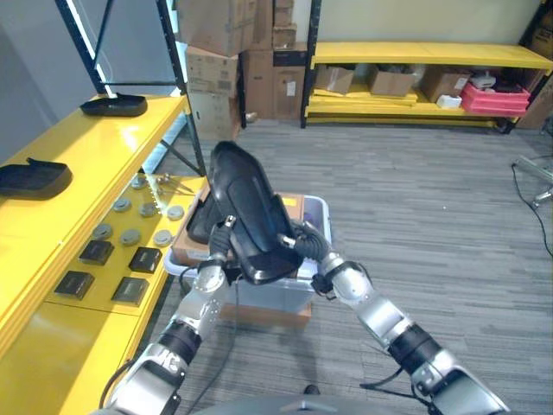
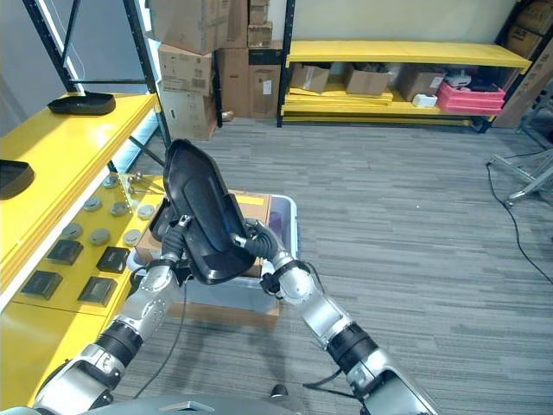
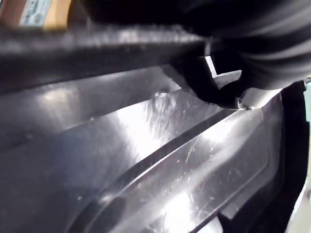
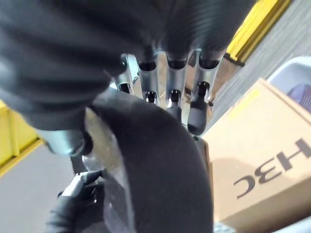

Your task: Move parts from the plastic box to the shelf.

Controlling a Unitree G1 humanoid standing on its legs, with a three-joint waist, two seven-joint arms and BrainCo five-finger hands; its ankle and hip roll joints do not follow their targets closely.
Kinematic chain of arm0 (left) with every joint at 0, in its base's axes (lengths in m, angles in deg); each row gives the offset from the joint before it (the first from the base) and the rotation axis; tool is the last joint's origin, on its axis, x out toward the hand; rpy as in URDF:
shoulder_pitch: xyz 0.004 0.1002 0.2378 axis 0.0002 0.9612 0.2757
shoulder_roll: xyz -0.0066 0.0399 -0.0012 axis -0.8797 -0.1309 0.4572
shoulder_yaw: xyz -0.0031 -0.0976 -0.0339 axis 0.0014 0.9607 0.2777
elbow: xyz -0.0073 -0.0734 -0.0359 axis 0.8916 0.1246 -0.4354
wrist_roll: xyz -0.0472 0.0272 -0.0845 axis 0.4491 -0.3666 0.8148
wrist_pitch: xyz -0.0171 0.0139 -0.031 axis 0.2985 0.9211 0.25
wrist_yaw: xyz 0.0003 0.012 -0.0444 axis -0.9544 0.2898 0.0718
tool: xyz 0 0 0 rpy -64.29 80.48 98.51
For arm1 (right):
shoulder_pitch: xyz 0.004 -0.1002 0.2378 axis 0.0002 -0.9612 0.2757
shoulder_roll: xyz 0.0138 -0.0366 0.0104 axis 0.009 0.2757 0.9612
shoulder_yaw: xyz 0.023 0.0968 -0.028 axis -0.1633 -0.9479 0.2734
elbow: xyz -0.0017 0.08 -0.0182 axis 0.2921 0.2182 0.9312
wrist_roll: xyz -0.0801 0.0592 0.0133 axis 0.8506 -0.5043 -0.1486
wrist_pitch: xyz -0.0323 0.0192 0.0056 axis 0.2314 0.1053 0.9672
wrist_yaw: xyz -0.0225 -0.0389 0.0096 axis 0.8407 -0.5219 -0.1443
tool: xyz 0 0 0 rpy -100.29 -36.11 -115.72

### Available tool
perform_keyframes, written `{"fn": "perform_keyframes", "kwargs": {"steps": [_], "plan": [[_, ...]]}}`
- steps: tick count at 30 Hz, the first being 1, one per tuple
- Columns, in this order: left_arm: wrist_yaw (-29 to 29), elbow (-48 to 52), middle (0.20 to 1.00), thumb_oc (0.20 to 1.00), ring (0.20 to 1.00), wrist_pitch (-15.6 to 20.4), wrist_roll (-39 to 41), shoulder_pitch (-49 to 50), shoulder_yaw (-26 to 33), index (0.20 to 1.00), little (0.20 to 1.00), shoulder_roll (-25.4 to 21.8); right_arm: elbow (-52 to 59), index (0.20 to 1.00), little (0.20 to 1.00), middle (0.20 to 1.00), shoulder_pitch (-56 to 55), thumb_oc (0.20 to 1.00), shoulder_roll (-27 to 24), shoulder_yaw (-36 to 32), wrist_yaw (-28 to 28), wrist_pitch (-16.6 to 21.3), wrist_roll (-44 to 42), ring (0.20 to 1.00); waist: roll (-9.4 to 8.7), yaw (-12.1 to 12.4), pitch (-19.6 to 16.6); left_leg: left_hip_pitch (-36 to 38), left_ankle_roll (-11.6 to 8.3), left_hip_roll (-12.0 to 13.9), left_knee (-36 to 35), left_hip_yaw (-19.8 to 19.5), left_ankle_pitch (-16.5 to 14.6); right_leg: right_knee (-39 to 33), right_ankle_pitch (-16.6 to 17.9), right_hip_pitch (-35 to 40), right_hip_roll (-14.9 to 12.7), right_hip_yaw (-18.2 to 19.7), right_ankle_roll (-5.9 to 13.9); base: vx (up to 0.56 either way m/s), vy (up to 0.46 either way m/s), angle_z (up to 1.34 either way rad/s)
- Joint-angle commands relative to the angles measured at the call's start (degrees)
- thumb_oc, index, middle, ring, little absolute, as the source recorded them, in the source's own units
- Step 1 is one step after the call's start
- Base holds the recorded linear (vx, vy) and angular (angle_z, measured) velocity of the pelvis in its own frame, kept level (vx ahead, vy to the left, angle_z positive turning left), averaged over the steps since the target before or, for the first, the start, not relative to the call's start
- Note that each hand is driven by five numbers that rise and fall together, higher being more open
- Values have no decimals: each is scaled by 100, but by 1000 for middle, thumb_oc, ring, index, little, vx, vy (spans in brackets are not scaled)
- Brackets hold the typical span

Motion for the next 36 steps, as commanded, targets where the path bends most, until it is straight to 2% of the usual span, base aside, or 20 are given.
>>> {"fn": "perform_keyframes", "kwargs": {"steps": [1, 5, 6, 8, 11, 12, 14, 18, 21, 22, 23, 24, 26, 27, 29, 31, 32, 34, 35, 36], "plan": [[188, 164, 200, 200, 200, 534, -597, -678, 92, 200, 200, -35, 874, 1000, 1000, 1000, 31, 1000, 394, -73, 71, 941, -730, 1000, -26, 46, -32, -59, -357, 279, -19, 14, 94, 241, -713, 548, -335, -1, 404, 0, 0, 0], [441, 522, 200, 200, 200, 551, -1232, -304, 539, 200, 200, -357, 797, 1000, 1000, 1000, -718, 1000, 381, -1023, -99, 1135, -1512, 1000, 23, 4, 2, -87, -385, 296, -19, 11, 118, 255, -728, 542, -317, -33, 396, -2, -10, 0], [506, 749, 200, 200, 200, 574, -1556, -89, 765, 200, 200, -478, 465, 1000, 1000, 1000, -1052, 1000, 405, -1437, -154, 1203, -1795, 1000, 43, 2, 30, -109, -412, 306, -19, -4, 135, 261, -730, 539, -305, -58, 386, -14, -40, 0], [496, 1045, 200, 200, 200, 668, -1696, 194, 1025, 200, 200, -564, 2, 1000, 1000, 1000, -1416, 1000, 356, -1830, -186, 1201, -1843, 1000, 59, 21, 70, -162, -468, 325, -19, -58, 177, 262, -740, 540, -292, -126, 373, -19, -41, 5], [461, 1427, 200, 200, 200, 755, -1948, 479, 1302, 200, 200, -723, -469, 1000, 1000, 1000, -1723, 1000, 309, -2139, -203, 1144, -1876, 1000, 69, 43, 108, -229, -522, 349, -19, -130, 217, 248, -747, 549, -283, -217, 365, -25, -52, 21], [484, 1660, 200, 200, 200, 875, -2128, 784, 1619, 200, 200, -859, -1127, 1000, 1000, 1000, -2087, 1000, 499, -2428, -7, 1126, -2486, 1000, 87, 124, 246, -382, -609, 378, -19, -271, 336, 243, -747, 537, -265, -395, 346, -78, -85, 43], [431, 1970, 200, 200, 200, 941, -2399, 1041, 1819, 200, 200, -1053, -1897, 1000, 1000, 1000, -2173, 1000, 418, -2423, 45, 1025, -2102, 1000, 93, 250, 363, -562, -696, 384, -19, -506, 469, 250, -776, 552, -262, -668, 307, -102, -100, 53], [243, 2554, 200, 200, 200, 1150, -2295, 1407, 2001, 200, 200, -1031, -3559, 1000, 1000, 1000, -1886, 1000, 573, -2347, -161, 725, -1546, 1000, 161, 626, 605, -934, -852, 385, -11, -1034, 746, 219, -827, 667, -260, -1314, 264, -88, -84, 81], [207, 2891, 200, 200, 200, 1270, -2311, 1537, 2079, 200, 200, -1028, -5063, 1000, 1000, 1000, -1331, 1000, 731, -1946, -237, 493, -770, 1000, 226, 893, 673, -1177, -820, 296, 59, -1323, 806, 138, -802, 705, -262, -1609, 293, -37, -28, 118], [194, 3051, 200, 200, 200, 1278, -2282, 1518, 2085, 200, 200, -1028, -5448, 1000, 1000, 1000, -1216, 1000, 779, -1892, -226, 421, -617, 1000, 217, 942, 704, -1342, -833, 290, 157, -1155, 859, 146, -791, 717, -308, -1752, 290, -42, 33, 43], [185, 3189, 200, 200, 200, 1280, -2268, 1485, 2076, 200, 200, -1013, -5817, 1000, 1000, 1000, -1149, 1000, 807, -1880, -263, 329, -436, 1000, 212, 933, 699, -1436, -813, 392, 233, -598, 888, 196, -836, 732, -362, -1968, 280, -28, 78, 52], [170, 3330, 200, 200, 200, 1271, -2348, 1466, 2067, 200, 200, -1053, -6090, 1000, 1000, 1000, -1067, 1000, 814, -1872, -289, 257, -318, 1000, 190, 955, 654, -1454, -705, 508, 252, -155, 874, 221, -876, 732, -409, -2113, 278, 19, 85, 170], [330, 3447, 200, 200, 200, 1289, -2604, 1340, 2103, 200, 200, -1172, -6415, 1000, 1000, 1000, -1137, 1000, 921, -1988, -331, 140, -287, 1000, 141, 1016, 495, -1383, -639, 725, 140, 565, 830, 130, -981, 964, -429, -2336, 343, 211, 122, 223], [435, 3599, 200, 200, 200, 1264, -2844, 1238, 2135, 200, 200, -1328, -6568, 1000, 1000, 1000, -1192, 1000, 938, -2181, -321, 101, -432, 1000, 100, 1115, 398, -1396, -596, 624, 101, 547, 794, 138, -974, 1066, -525, -2512, 383, 339, 285, 134], [636, 3955, 200, 200, 200, 1190, -3438, 1234, 2232, 200, 200, -1630, -6714, 1000, 1000, 1000, -1211, 1000, 936, -2261, -291, 49, -247, 1000, -60, 1271, 249, -1353, -390, 316, 134, 403, 488, 382, -951, 1131, -821, -2631, 497, 304, 345, 93], [627, 4140, 200, 200, 200, 1163, -3562, 1201, 2200, 200, 200, -1801, -6807, 1000, 1000, 1000, -1196, 1000, 947, -2321, -293, 18, -161, 1000, -210, 1301, 192, -1216, -143, 27, 205, 320, 206, 1213, -799, 991, -1274, -2575, 629, 263, 311, 58], [628, 4224, 200, 200, 200, 1184, -3533, 1128, 2135, 200, 200, -1845, -6764, 1000, 1000, 1000, -1174, 1000, 961, -2334, -306, 9, -197, 1000, -274, 1246, 232, -1149, -8, -131, 231, 264, 98, 1701, -545, 823, -1501, -2387, 712, 214, 292, 59], [577, 4267, 200, 200, 200, 1207, -3483, 1001, 2014, 200, 200, -1970, -6660, 1000, 1000, 1000, -1123, 1000, 1019, -2367, -275, 24, -356, 1000, -301, 1108, 335, -975, 192, -326, 206, 133, -23, 2518, -35, 423, -1751, -1886, 811, 170, 326, 64], [607, 4345, 200, 200, 200, 1208, -3537, 1005, 2020, 200, 200, -2055, -6524, 1000, 1000, 1000, -1015, 1000, 1089, -2277, -286, 62, -402, 1000, -234, 1072, 433, -894, 350, -405, 150, 151, 7, 2975, 87, -110, -1677, -1296, 734, 133, 306, 47], [604, 4317, 200, 200, 200, 1242, -3471, 964, 1976, 200, 200, -2044, -6476, 1000, 1000, 1000, -968, 1000, 1113, -2237, -285, 86, -463, 1000, -169, 988, 433, -835, 339, -367, 77, 39, 50, 2953, -271, -407, -1244, -855, 582, 154, 212, 26]]}}
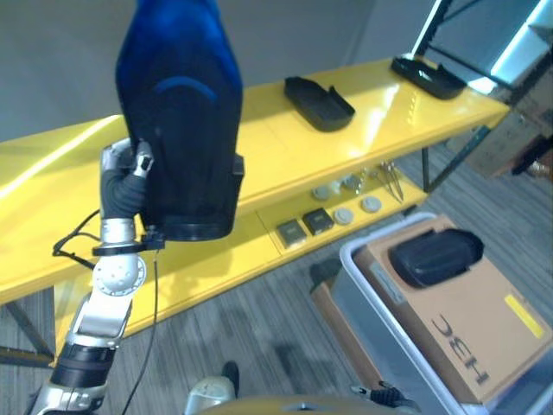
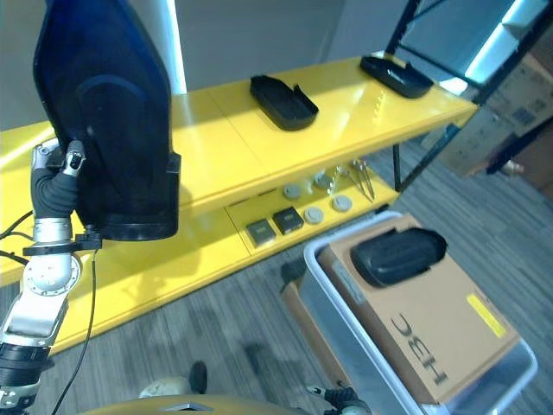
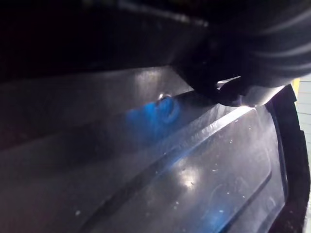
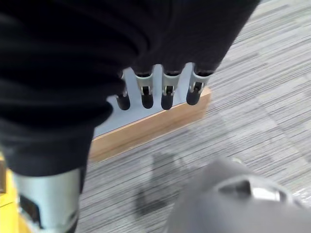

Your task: Move parts from the plastic box to the shelf.

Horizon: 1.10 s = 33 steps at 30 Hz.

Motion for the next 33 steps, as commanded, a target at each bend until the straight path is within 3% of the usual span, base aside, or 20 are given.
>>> {"fn": "perform_keyframes", "kwargs": {"steps": [1, 2, 3, 5, 7, 8, 9, 11, 14, 17, 19, 26, 28, 33], "plan": [[120, 136, 200, 200, 200, 445, 7, -131, 15, 200, 200, 104, 229, 1000, 1000, 1000, 163, 1000, -47, 247, -33, 100, -228, 1000, 243, -226, -36, -400, -392, 175, 25, -730, -82, -1176, -216, -232, 1371, 1075, -141, 222, 44, -6], [86, 136, 200, 200, 200, 460, 79, -173, -3, 200, 200, 114, 228, 1000, 1000, 1000, 183, 1000, -27, 287, -28, 109, -311, 1000, 269, -264, -2, -318, -413, 146, 14, -854, -129, -1490, -455, -293, 1504, 1239, -166, 227, -11, -3], [70, 122, 200, 200, 200, 478, 138, -205, 7, 200, 200, 124, 233, 1000, 1000, 1000, 204, 1000, -20, 320, -44, 118, -349, 1000, 272, -245, 16, -307, -441, 139, 10, -921, -147, -1884, -385, -270, 1436, 1233, -189, 222, -94, 23], [112, 17, 200, 200, 200, 521, 264, -320, -71, 200, 200, 166, 279, 1000, 1000, 1000, 197, 1000, 0, 447, -24, 132, -325, 1000, 260, -429, 87, -192, -494, 122, -24, -1203, -251, -2758, -121, -324, 1581, 1601, -122, 220, -143, 76], [-42, -106, 200, 200, 200, 593, 658, -494, -278, 200, 200, 321, 200, 1000, 1000, 1000, 44, 1000, -14, 481, -9, 120, -353, 1000, 189, -691, 94, -146, -536, 96, -19, -1809, -280, -3091, -32, -567, 2019, 2890, -91, 259, -193, 109], [-43, -107, 200, 200, 200, 592, 659, -492, -279, 200, 200, 321, 198, 1000, 1000, 1000, 42, 1000, -13, 482, -9, 120, -353, 1000, 195, -694, 74, -137, -531, 102, -23, -1812, -316, -3094, -71, -556, 2023, 2881, -91, 220, -294, 201], [-136, -160, 200, 200, 200, 517, 595, -485, -261, 200, 200, 341, 67, 1000, 1000, 1000, -181, 1000, 27, 333, 2, 95, -353, 1000, 113, -649, 64, -158, -676, 127, -13, -2127, -278, -3067, -73, -479, 2001, 2825, -163, 147, -185, 190], [-136, -155, 200, 200, 200, 512, 594, -478, -264, 200, 200, 340, 64, 1000, 1000, 1000, -186, 1000, 30, 333, 2, 96, -351, 1000, 121, -682, 57, -130, -673, 136, -19, -2161, -319, -3073, -128, -434, 2001, 2779, -166, 92, -178, 135], [-121, -159, 200, 200, 200, 481, 794, -136, -12, 200, 200, 555, -129, 1000, 1000, 1000, -356, 1000, 27, 279, 49, 49, -273, 1000, 146, -732, -68, -206, -852, 365, -8, -2338, -290, -3483, -72, -48, 1988, 2072, -228, 140, -301, 111], [-40, -116, 200, 200, 200, 446, 763, 22, 124, 200, 200, 575, -107, 1000, 1000, 1000, -350, 1000, -45, 277, 21, 65, -222, 1000, 146, -703, -59, -336, -915, 386, 154, -2339, -230, -3624, 8, 78, 2007, 1902, -257, 94, -146, 44], [144, -289, 200, 200, 200, 330, 693, 42, 278, 200, 200, 596, -43, 1000, 1000, 1000, -376, 1000, -147, 262, -8, 96, -179, 1000, 197, -716, 22, -481, -994, 481, 225, -1961, -156, -3831, -27, 313, 1975, 1561, -281, 92, -76, 22], [370, -669, 200, 200, 200, 107, 499, 103, 641, 200, 200, 423, 58, 1000, 1000, 1000, -318, 1000, -54, 391, 15, 123, -160, 1000, 278, -747, -100, -349, -1024, 582, -34, -1525, -117, -3935, -39, 334, 2001, 1596, -262, 67, 7, 9], [232, -1000, 200, 200, 200, 119, 1022, -125, 634, 200, 200, 369, 153, 1000, 1000, 1000, -262, 1000, 48, 621, 92, 97, -15, 1000, 281, -836, -76, -396, -1018, 579, -34, -1366, -141, -3935, 1, 229, 1981, 1676, -263, 53, 52, -50], [152, -1515, 200, 200, 200, 7, 1437, -729, 320, 200, 200, 399, 255, 1000, 1000, 1000, -39, 1000, 28, 943, 47, 7, 380, 1000, 307, -975, 61, -598, -1026, 584, -34, -1205, -108, -3935, 86, -91, 1969, 1791, -249, -17, 44, -20]]}}
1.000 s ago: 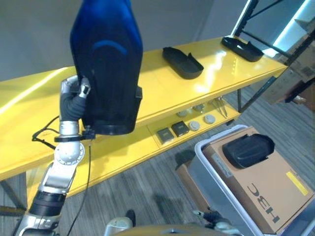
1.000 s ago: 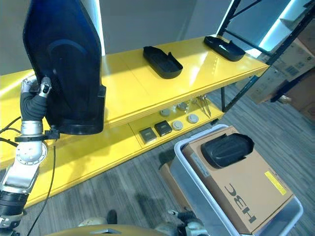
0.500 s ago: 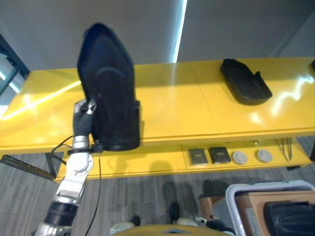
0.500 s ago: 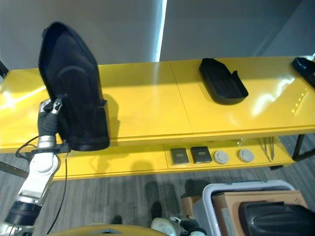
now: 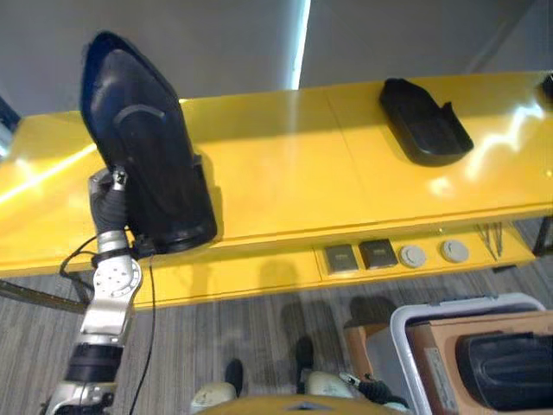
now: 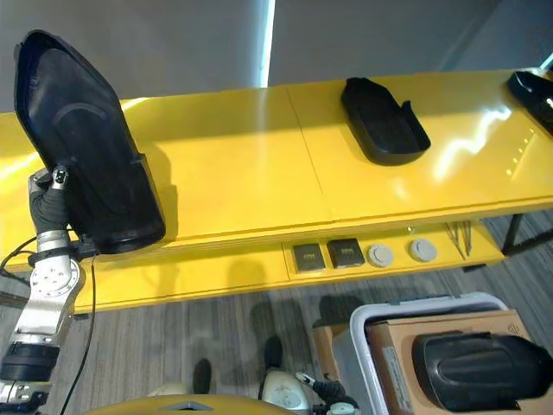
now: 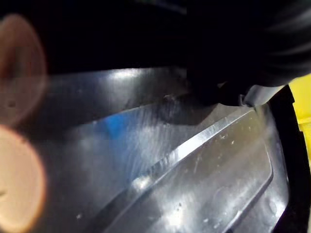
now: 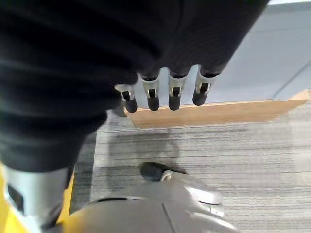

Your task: Move parts from the plastic box to the shelf.

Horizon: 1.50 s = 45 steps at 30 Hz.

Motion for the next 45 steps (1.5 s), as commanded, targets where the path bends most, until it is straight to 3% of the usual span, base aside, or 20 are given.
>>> {"fn": "perform_keyframes", "kwargs": {"steps": [1, 10, 16, 25, 27, 28, 29, 45], "plan": [[-127, -161, 200, 200, 200, 211, 381, -892, -33, 200, 200, -148, -136, 1000, 1000, 1000, 189, 1000, 61, 154, 20, -101, 258, 1000, -5, -165, -38, -394, -406, 343, -51, 18, 241, 17, -510, 417, -298, -43, 512, -7, 32, -14], [-265, -1524, 200, 200, 200, -99, 1630, -2113, -683, 200, 200, 90, -317, 1000, 1000, 1000, 484, 1000, -31, 203, 26, -278, 227, 1000, 60, -391, 144, -613, -421, 358, -51, 144, 293, 17, -414, 83, -285, 105, 533, -6, 19, -14], [-363, -1865, 200, 200, 200, -475, 1348, -2174, -698, 200, 200, -186, -257, 1000, 1000, 1000, 556, 1000, -58, 277, 106, -353, 320, 1000, 77, -381, 276, -622, -423, 376, -51, 158, 315, 17, -392, 40, -268, 167, 537, -6, 1, -2], [-404, -2296, 200, 200, 200, -683, 1071, -2167, -679, 200, 200, -360, -190, 1000, 1000, 1000, 543, 1000, -38, 362, 210, -366, 334, 1000, 120, -397, 292, -590, -450, 394, -51, 171, 311, 17, -425, 70, -261, 172, 528, 0, 0, 0], [-411, -2510, 614, 614, 614, -737, 989, -2330, -754, 614, 614, -408, -137, 1000, 1000, 1000, 542, 1000, -26, 399, 213, -354, 327, 1000, 120, -414, 308, -590, -455, 392, -51, 176, 316, 17, -420, 72, -260, 169, 532, 0, 0, 0], [-418, -2625, 878, 878, 878, -775, 950, -2452, -825, 878, 878, -431, -145, 1000, 1000, 1000, 553, 1000, -21, 421, 210, -348, 320, 1000, 126, -421, 317, -590, -457, 395, -51, 177, 318, 17, -418, 72, -263, 165, 535, 0, 0, 0], [-418, -2626, 1000, 1000, 1000, -775, 950, -2453, -825, 1000, 1000, -431, -145, 1000, 1000, 1000, 553, 1000, -20, 420, 210, -348, 320, 1000, 126, -420, 318, -589, -457, 395, -51, 177, 318, 17, -418, 72, -263, 165, 535, 0, 0, 0], [-377, -4133, 1000, 1000, 1000, -1026, 375, -3776, -1426, 1000, 1000, -897, -228, 1000, 1000, 1000, 584, 1000, 35, 523, 268, -287, -1, 1000, 89, -551, 431, -635, -475, 431, -51, 283, 342, 17, -367, -45, -245, 259, 557, 0, 0, 0]]}}
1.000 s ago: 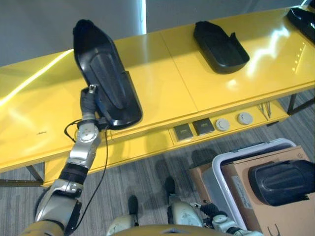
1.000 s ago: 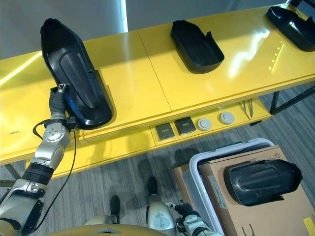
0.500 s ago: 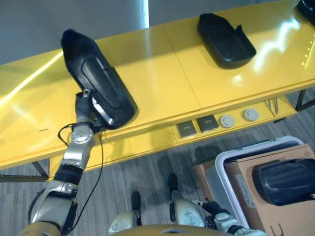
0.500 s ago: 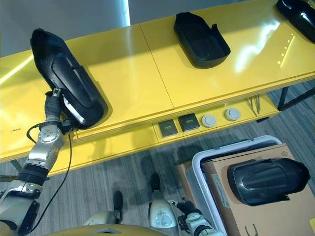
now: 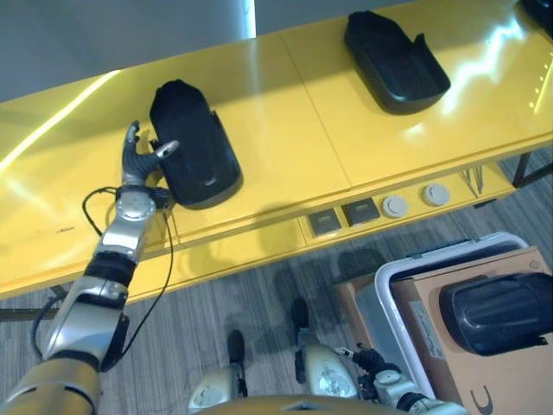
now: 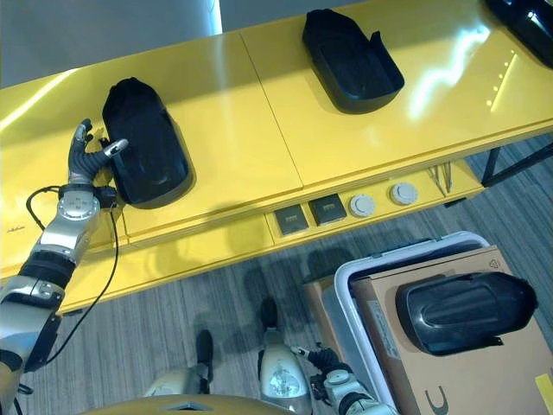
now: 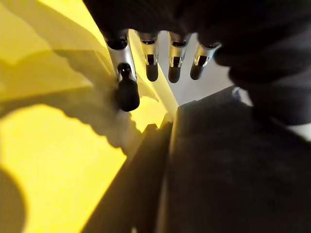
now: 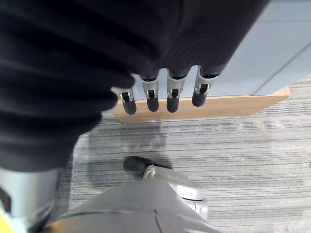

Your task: Move parts from the plastic box to the shelf.

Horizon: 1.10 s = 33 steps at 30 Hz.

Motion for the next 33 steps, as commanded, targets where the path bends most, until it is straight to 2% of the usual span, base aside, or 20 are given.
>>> {"fn": "perform_keyframes", "kwargs": {"steps": [1, 18, 25, 31, 33], "plan": [[71, -460, 1000, 1000, 1000, 48, -255, -493, -180, 1000, 1000, -287, -169, 1000, 1000, 1000, -93, 1000, 145, 372, 93, -62, -112, 1000, -29, -75, -31, -211, -431, 380, -49, -40, 256, 17, -474, 536, -345, -25, 536, 0, 0, 0], [-175, -2299, 1000, 1000, 1000, -87, -1050, -2100, -1285, 1000, 1000, -957, -150, 1000, 1000, 1000, -79, 1000, 89, 551, 173, 84, -459, 1000, -81, -274, 32, -382, -439, 425, -49, 112, 298, 17, -359, 250, -300, 141, 576, -7, 2, -4], [-230, -2442, 1000, 1000, 1000, -49, -1622, -2294, -1705, 1000, 1000, -1351, -124, 1000, 1000, 1000, -75, 1000, 79, 582, 204, 149, -523, 1000, -118, -287, 28, -431, -436, 441, -49, 168, 304, 17, -325, 157, -273, 215, 584, 8, -3, -11], [-313, -2102, 1000, 1000, 1000, -7, -2635, -2355, -2390, 1000, 1000, -1899, -40, 1000, 1000, 1000, -132, 1000, 36, 614, 262, 250, -545, 1000, -144, -279, 22, -427, -435, 468, -49, 219, 293, 17, -314, 118, -250, 268, 593, 11, -3, -5], [-325, -2033, 1000, 1000, 1000, -2, -2661, -2313, -2392, 1000, 1000, -1931, -46, 1000, 1000, 1000, -139, 1000, 27, 617, 264, 260, -521, 1000, -148, -268, 20, -431, -436, 473, -49, 218, 293, 17, -322, 116, -248, 270, 595, 0, 0, 0]]}}
